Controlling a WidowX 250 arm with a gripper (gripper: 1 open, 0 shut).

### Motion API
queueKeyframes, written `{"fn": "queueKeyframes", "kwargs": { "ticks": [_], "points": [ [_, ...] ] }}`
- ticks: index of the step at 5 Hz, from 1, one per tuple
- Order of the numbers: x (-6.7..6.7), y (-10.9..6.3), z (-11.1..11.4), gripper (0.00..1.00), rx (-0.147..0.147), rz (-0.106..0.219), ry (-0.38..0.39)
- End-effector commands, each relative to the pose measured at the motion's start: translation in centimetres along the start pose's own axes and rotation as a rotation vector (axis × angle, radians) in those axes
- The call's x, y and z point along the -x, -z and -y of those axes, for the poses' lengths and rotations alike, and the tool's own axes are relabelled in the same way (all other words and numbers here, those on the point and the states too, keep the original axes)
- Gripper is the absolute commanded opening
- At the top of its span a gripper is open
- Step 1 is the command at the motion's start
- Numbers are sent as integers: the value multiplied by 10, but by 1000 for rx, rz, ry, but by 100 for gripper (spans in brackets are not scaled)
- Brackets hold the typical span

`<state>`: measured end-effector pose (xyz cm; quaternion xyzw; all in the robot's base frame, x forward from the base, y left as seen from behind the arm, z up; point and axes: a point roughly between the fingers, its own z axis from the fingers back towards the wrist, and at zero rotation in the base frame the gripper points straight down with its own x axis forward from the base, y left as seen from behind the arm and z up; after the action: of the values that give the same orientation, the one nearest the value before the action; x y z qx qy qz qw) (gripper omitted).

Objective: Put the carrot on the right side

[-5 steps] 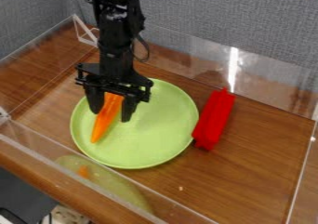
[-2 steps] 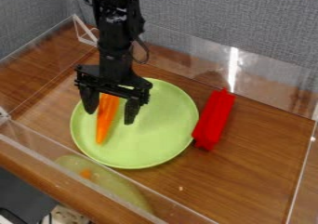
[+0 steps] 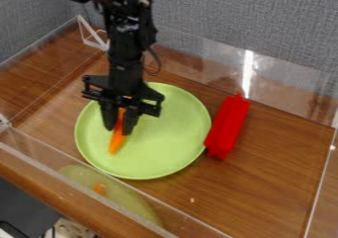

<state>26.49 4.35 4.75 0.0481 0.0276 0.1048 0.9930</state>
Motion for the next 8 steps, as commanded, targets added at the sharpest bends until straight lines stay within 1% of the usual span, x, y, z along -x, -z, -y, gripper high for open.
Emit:
{"fn": "queueKeyframes", "kwargs": {
  "ticks": [1, 2, 3, 4, 5, 6, 7, 8],
  "points": [
    [-5, -43, 17, 0, 4, 104, 30],
    [-2, -77, 34, 0, 4, 165, 75],
    [3, -107, 68, 0, 22, 211, 157],
    [9, -106, 104, 0, 54, 211, 229],
    [19, -93, 85, 100, 58, 186, 242],
    [25, -78, 68, 100, 56, 155, 246],
    [19, -66, 37, 100, 39, 158, 244],
    [12, -53, 12, 100, 29, 162, 245]
  ]
}}
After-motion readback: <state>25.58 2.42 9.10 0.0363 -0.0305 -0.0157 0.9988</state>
